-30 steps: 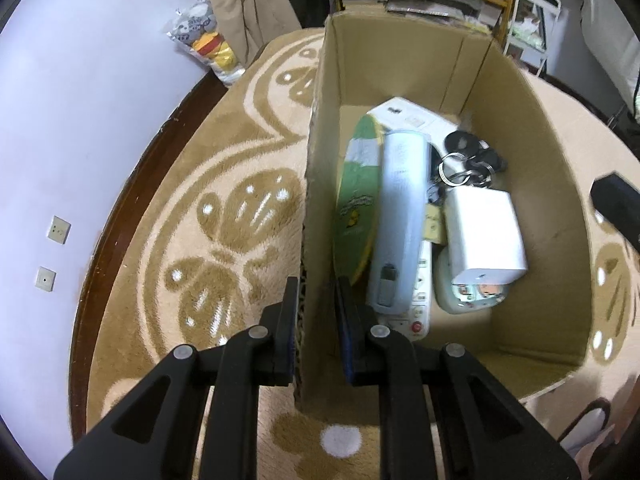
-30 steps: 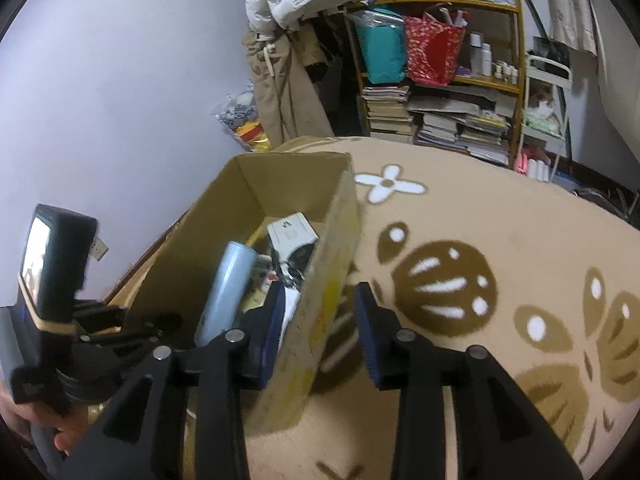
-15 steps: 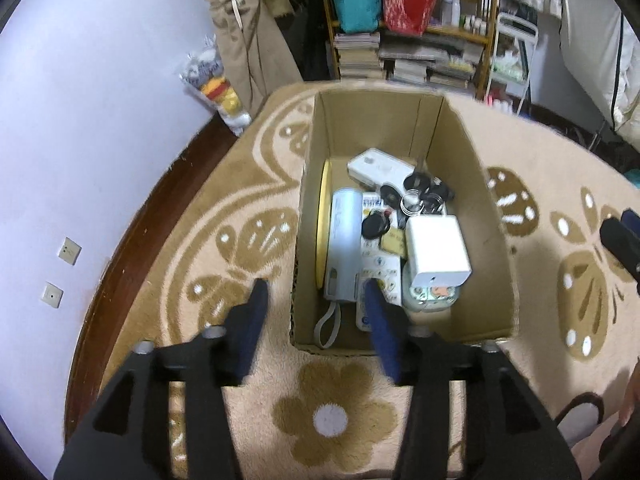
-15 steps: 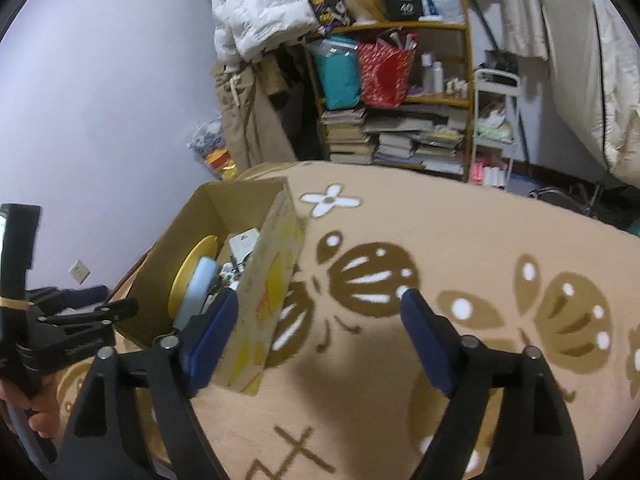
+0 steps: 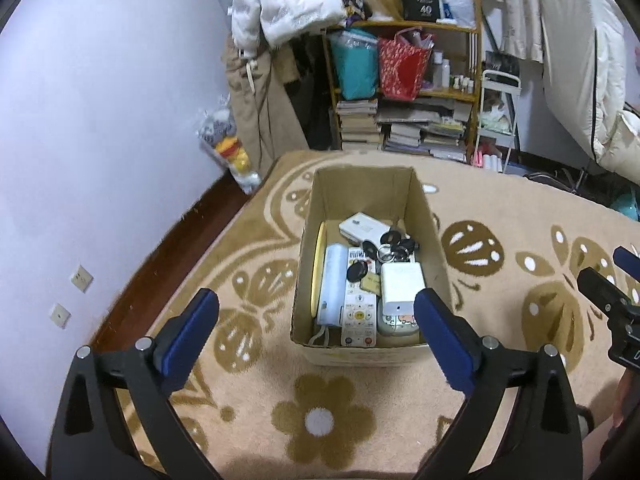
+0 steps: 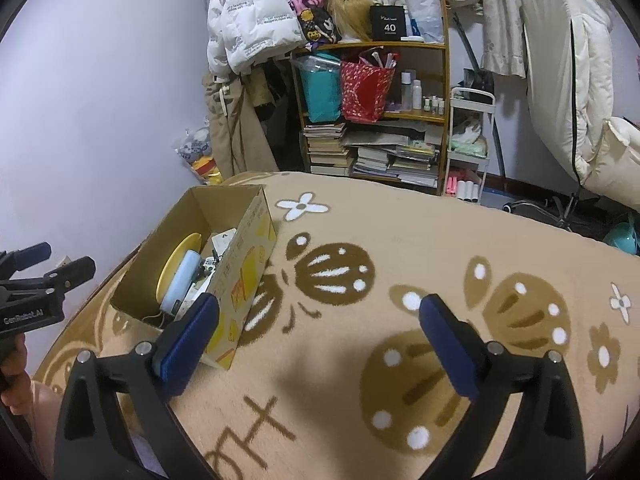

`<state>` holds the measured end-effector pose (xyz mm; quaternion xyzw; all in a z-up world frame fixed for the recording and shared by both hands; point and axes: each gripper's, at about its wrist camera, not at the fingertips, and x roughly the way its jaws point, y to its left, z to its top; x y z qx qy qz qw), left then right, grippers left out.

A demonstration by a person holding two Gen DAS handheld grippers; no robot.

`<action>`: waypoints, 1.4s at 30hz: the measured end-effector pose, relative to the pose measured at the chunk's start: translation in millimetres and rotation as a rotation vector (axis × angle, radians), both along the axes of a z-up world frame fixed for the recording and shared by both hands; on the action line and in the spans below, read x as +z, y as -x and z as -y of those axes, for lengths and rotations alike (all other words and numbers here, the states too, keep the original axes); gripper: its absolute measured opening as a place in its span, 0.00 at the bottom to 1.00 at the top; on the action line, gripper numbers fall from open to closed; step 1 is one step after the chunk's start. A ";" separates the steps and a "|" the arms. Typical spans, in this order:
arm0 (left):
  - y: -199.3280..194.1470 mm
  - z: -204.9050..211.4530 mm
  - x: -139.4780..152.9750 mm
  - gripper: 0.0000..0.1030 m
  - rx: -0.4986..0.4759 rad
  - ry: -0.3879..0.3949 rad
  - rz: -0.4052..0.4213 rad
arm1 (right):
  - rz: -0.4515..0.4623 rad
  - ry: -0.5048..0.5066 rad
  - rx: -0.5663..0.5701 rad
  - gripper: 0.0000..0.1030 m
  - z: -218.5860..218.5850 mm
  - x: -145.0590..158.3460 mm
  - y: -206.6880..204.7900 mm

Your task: Organize rigid objects

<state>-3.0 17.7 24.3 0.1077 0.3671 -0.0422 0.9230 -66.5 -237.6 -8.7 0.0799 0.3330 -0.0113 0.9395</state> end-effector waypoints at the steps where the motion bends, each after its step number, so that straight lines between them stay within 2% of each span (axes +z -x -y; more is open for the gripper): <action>1: 5.4 1.8 5.5 0.95 -0.006 -0.007 0.019 | 0.003 -0.002 -0.001 1.00 1.2 1.7 3.0; 6: 29.0 6.1 23.8 0.95 -0.039 -0.008 0.079 | 0.029 -0.002 -0.004 1.00 5.2 12.1 20.7; 11: 51.0 6.2 32.7 0.95 -0.048 0.026 0.115 | 0.064 0.014 -0.005 1.00 4.5 21.7 39.8; 17: 72.2 10.4 28.4 0.95 -0.064 0.038 0.155 | 0.110 0.027 -0.019 1.00 4.9 19.3 64.0; 20: 77.9 9.7 21.4 0.95 -0.066 0.080 0.149 | 0.154 0.028 -0.038 1.00 6.0 15.4 75.0; 28: 85.7 21.9 1.5 0.95 -0.085 0.066 0.165 | 0.126 0.016 -0.050 1.00 13.6 -5.6 84.0; 31: 85.9 21.8 -6.1 0.95 -0.083 0.080 0.148 | 0.116 0.008 -0.057 1.00 18.8 -12.1 85.2; 35: 87.5 22.7 -14.9 0.95 -0.078 0.053 0.143 | 0.113 -0.017 -0.062 1.00 24.3 -16.4 84.4; 42: 85.9 21.9 -23.2 0.95 -0.075 0.051 0.122 | 0.079 -0.045 -0.081 1.00 30.4 -27.0 81.3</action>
